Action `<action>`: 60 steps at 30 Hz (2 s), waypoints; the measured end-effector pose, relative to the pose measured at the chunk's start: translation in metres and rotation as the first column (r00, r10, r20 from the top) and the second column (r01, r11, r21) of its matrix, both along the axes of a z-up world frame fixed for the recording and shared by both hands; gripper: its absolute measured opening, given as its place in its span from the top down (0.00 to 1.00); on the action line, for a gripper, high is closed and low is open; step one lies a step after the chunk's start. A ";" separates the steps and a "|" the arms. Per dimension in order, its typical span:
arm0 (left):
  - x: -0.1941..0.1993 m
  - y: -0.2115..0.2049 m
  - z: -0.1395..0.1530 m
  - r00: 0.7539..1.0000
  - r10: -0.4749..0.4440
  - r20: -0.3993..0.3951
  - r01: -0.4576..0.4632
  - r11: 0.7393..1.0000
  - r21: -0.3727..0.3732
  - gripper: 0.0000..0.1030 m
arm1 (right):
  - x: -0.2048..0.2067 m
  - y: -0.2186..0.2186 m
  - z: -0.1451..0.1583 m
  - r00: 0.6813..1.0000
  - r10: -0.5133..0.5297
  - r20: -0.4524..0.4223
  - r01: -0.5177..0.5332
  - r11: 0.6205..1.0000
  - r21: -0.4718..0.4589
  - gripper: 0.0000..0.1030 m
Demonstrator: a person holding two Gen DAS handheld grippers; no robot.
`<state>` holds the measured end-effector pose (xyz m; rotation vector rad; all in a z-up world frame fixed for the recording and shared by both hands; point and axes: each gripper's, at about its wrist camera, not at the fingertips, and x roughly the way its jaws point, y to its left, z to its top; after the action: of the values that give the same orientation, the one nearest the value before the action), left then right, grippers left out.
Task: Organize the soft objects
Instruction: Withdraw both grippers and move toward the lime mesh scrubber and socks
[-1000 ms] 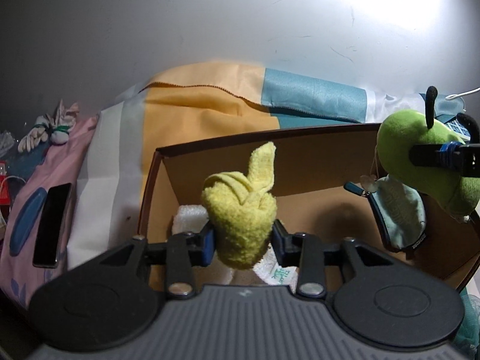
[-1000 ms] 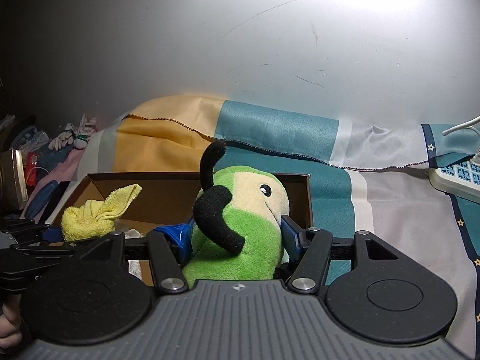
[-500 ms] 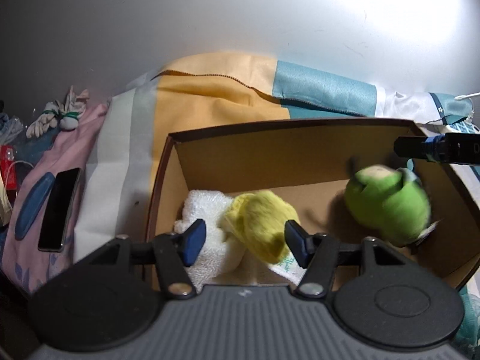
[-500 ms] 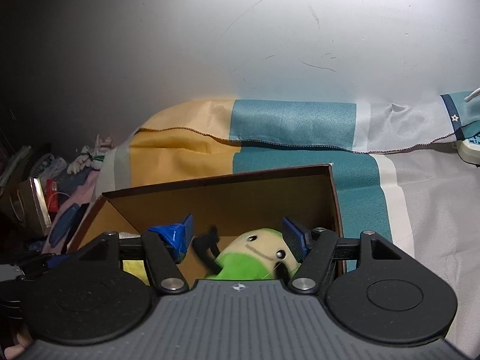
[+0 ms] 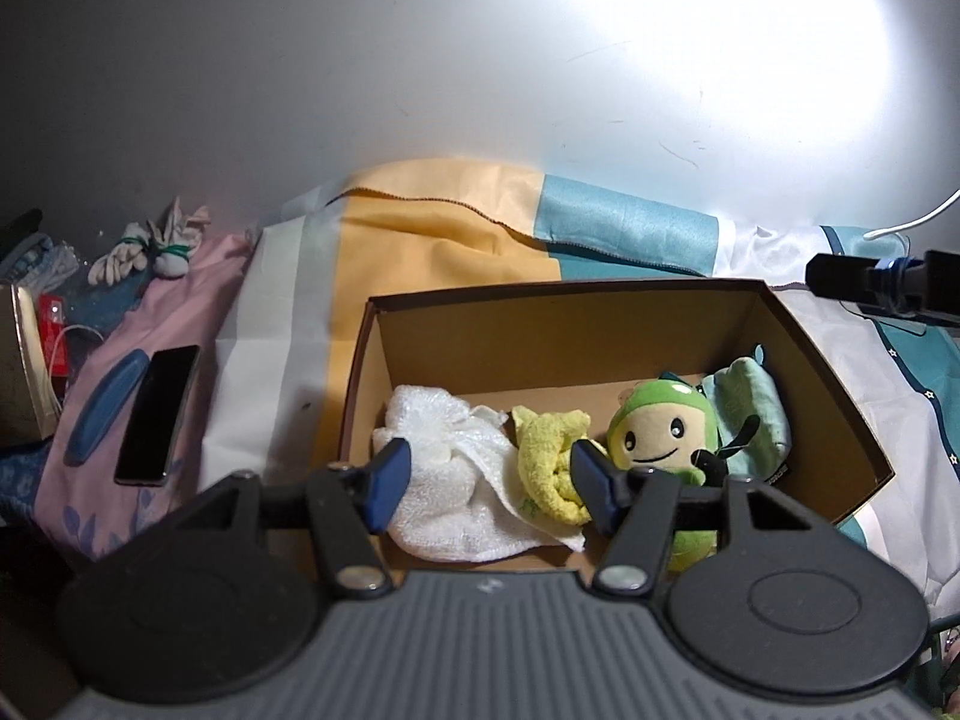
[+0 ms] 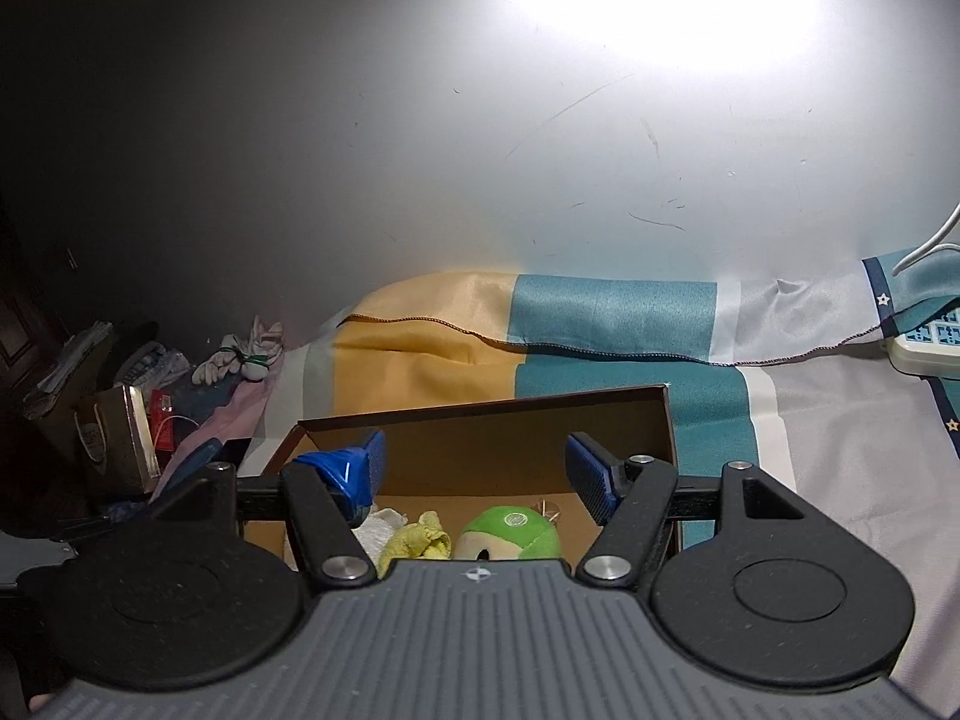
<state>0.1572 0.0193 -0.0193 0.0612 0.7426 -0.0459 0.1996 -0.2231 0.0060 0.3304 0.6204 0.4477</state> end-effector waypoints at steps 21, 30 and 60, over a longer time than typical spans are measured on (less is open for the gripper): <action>-0.084 0.009 0.013 1.000 0.005 0.002 -0.006 0.996 0.093 0.38 | -0.116 0.024 0.028 0.999 -0.034 0.026 0.033 0.999 0.031 0.50; -0.113 0.009 0.005 1.000 -0.016 -0.024 0.018 0.996 0.086 0.37 | -0.160 0.024 0.026 0.999 -0.052 0.011 0.052 0.998 0.048 0.50; -0.212 -0.092 -0.056 0.869 -0.468 -0.161 0.451 0.883 -0.132 0.37 | -0.222 -0.106 -0.048 0.967 -0.023 -0.256 0.065 0.986 0.156 0.50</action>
<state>-0.0552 -0.0722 -0.0749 0.1488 0.9030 -0.5505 -0.0225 -0.3294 -0.0415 0.5623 0.8257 0.4172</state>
